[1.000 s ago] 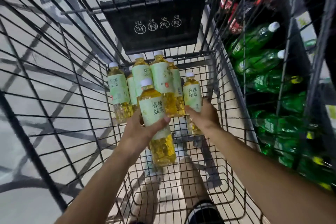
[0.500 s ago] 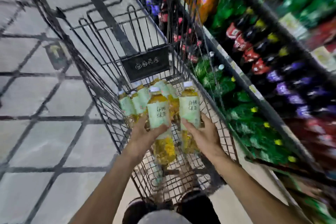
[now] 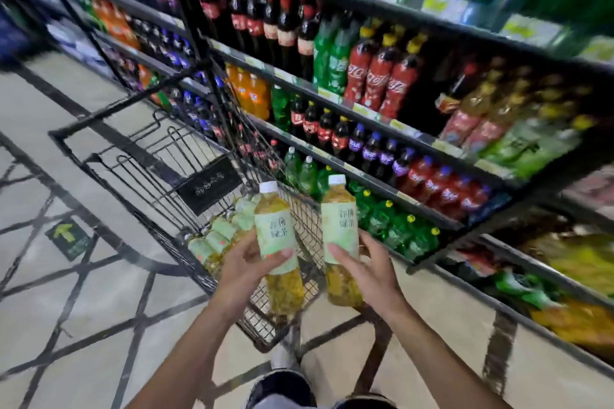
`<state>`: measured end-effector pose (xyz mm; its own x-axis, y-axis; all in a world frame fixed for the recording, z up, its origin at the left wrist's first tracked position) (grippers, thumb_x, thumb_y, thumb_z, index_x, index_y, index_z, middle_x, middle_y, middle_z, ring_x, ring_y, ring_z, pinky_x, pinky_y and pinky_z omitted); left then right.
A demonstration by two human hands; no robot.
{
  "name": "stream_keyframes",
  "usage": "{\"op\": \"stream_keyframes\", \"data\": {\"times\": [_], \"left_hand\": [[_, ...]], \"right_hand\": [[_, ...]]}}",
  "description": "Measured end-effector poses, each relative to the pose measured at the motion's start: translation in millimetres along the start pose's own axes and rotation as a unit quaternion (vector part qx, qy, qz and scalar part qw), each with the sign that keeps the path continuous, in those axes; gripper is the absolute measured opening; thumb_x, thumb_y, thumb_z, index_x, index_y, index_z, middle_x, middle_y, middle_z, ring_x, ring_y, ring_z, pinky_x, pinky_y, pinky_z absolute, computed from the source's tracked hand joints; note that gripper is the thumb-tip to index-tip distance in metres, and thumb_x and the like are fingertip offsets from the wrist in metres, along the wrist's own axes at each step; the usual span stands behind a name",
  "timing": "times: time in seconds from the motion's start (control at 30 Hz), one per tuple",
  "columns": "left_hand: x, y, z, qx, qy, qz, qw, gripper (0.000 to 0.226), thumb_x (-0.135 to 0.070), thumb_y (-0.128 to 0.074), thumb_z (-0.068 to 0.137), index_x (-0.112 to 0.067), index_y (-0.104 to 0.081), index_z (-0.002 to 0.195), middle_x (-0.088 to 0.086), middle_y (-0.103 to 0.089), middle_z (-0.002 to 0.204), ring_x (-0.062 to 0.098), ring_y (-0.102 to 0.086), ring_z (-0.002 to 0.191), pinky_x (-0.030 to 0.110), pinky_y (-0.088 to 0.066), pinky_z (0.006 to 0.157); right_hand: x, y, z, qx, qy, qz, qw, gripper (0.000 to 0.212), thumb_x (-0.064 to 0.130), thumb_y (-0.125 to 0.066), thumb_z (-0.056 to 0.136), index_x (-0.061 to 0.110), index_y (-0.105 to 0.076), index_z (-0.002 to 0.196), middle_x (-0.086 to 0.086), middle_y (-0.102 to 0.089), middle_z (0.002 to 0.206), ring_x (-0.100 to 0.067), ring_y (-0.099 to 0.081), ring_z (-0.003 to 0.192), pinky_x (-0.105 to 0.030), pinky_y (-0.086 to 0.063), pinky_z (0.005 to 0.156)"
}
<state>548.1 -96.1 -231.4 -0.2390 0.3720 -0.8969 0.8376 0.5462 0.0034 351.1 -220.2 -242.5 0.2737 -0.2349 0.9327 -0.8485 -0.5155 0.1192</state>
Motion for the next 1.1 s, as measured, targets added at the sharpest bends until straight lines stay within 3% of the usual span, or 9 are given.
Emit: {"op": "stream_keyframes", "data": {"times": [0.1, 0.27, 0.4, 0.5, 0.67, 0.77, 0.9, 1.0, 1.1], "left_hand": [[-24, -51, -29, 0.024, -0.039, 0.031, 0.998, 0.065, -0.036, -0.095, 0.066, -0.042, -0.063, 0.121, -0.003, -0.071, 0.124, 0.018, -0.071, 0.110, 0.040, -0.060, 0.092], [-59, -178, -98, 0.106, -0.120, 0.090, 0.983, 0.048, -0.015, -0.086, 0.073, -0.028, -0.067, 0.115, -0.014, -0.078, 0.106, 0.008, -0.073, 0.101, 0.015, -0.057, 0.073], [-72, -287, -160, 0.174, -0.179, 0.100, 0.963, 0.053, -0.016, -0.086, 0.069, -0.021, -0.068, 0.119, -0.007, -0.078, 0.109, 0.013, -0.073, 0.103, 0.020, -0.057, 0.078], [-78, -362, -202, 0.236, -0.200, 0.101, 0.946, 0.064, -0.018, -0.091, 0.066, -0.022, -0.065, 0.124, -0.002, -0.078, 0.112, 0.016, -0.073, 0.105, 0.023, -0.058, 0.081], [-103, -480, -257, 0.333, -0.234, 0.108, 0.907, 0.071, 0.001, -0.091, 0.066, -0.023, -0.061, 0.126, 0.003, -0.078, 0.111, 0.017, -0.076, 0.099, 0.023, -0.059, 0.075], [-124, -545, -282, 0.372, -0.257, 0.101, 0.886, 0.063, 0.007, -0.082, 0.073, -0.027, -0.061, 0.121, 0.000, -0.078, 0.111, 0.014, -0.076, 0.097, 0.022, -0.060, 0.072], [-155, -620, -315, 0.436, -0.292, 0.093, 0.846, 0.060, -0.002, -0.084, 0.072, -0.031, -0.061, 0.120, -0.008, -0.079, 0.106, 0.009, -0.075, 0.097, 0.020, -0.059, 0.072], [-177, -669, -333, 0.470, -0.313, 0.086, 0.820, 0.066, -0.018, -0.087, 0.063, -0.030, -0.061, 0.123, -0.006, -0.079, 0.107, 0.011, -0.075, 0.098, 0.020, -0.058, 0.069], [-198, -718, -341, 0.502, -0.318, 0.074, 0.800, 0.073, -0.019, -0.093, 0.061, -0.027, -0.061, 0.127, -0.002, -0.078, 0.112, 0.016, -0.073, 0.106, 0.030, -0.059, 0.084]], "right_hand": [[5, 55, -37, -0.035, 0.034, 0.016, 0.999, 0.056, 0.047, -0.084, 0.075, 0.030, -0.065, 0.125, 0.010, -0.075, 0.115, -0.009, -0.072, 0.104, -0.041, -0.059, 0.091], [8, 179, -123, -0.110, 0.082, 0.026, 0.990, 0.062, 0.046, -0.086, 0.075, 0.029, -0.062, 0.130, 0.012, -0.073, 0.116, -0.004, -0.069, 0.105, -0.032, -0.056, 0.091], [10, 292, -204, -0.188, 0.125, 0.010, 0.974, 0.049, 0.033, -0.087, 0.076, 0.032, -0.063, 0.119, 0.025, -0.073, 0.105, 0.009, -0.067, 0.096, -0.010, -0.048, 0.077], [11, 367, -263, -0.240, 0.144, -0.003, 0.960, 0.050, 0.029, -0.089, 0.074, 0.036, -0.061, 0.115, 0.024, -0.070, 0.104, 0.015, -0.063, 0.095, -0.004, -0.045, 0.073], [14, 470, -344, -0.333, 0.170, -0.027, 0.927, 0.063, 0.033, -0.090, 0.073, 0.029, -0.058, 0.126, 0.020, -0.069, 0.114, 0.014, -0.061, 0.102, -0.006, -0.046, 0.079], [21, 524, -380, -0.388, 0.182, -0.022, 0.903, 0.058, 0.037, -0.089, 0.073, 0.032, -0.061, 0.123, 0.021, -0.070, 0.112, 0.008, -0.063, 0.103, -0.017, -0.053, 0.085], [41, 587, -413, -0.446, 0.191, -0.021, 0.874, 0.050, 0.037, -0.087, 0.076, 0.043, -0.057, 0.116, 0.026, -0.069, 0.108, 0.011, -0.063, 0.100, -0.022, -0.055, 0.084], [59, 630, -432, -0.479, 0.201, -0.025, 0.854, 0.047, 0.033, -0.087, 0.077, 0.038, -0.060, 0.116, 0.028, -0.070, 0.103, 0.010, -0.064, 0.097, -0.015, -0.052, 0.080], [78, 669, -446, -0.511, 0.202, -0.028, 0.835, 0.045, 0.035, -0.086, 0.075, 0.036, -0.062, 0.113, 0.027, -0.071, 0.104, 0.012, -0.064, 0.095, -0.012, -0.051, 0.078]]}}
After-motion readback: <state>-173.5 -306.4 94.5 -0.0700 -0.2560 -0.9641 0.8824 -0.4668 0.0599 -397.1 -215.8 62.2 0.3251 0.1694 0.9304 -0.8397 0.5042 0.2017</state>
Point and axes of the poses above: each hand's wrist, its own z-axis towards the middle knuckle, its own y-axis out of the back of the hand, x = y × z, the point moved 3 cm from there along z, towards the middle knuckle
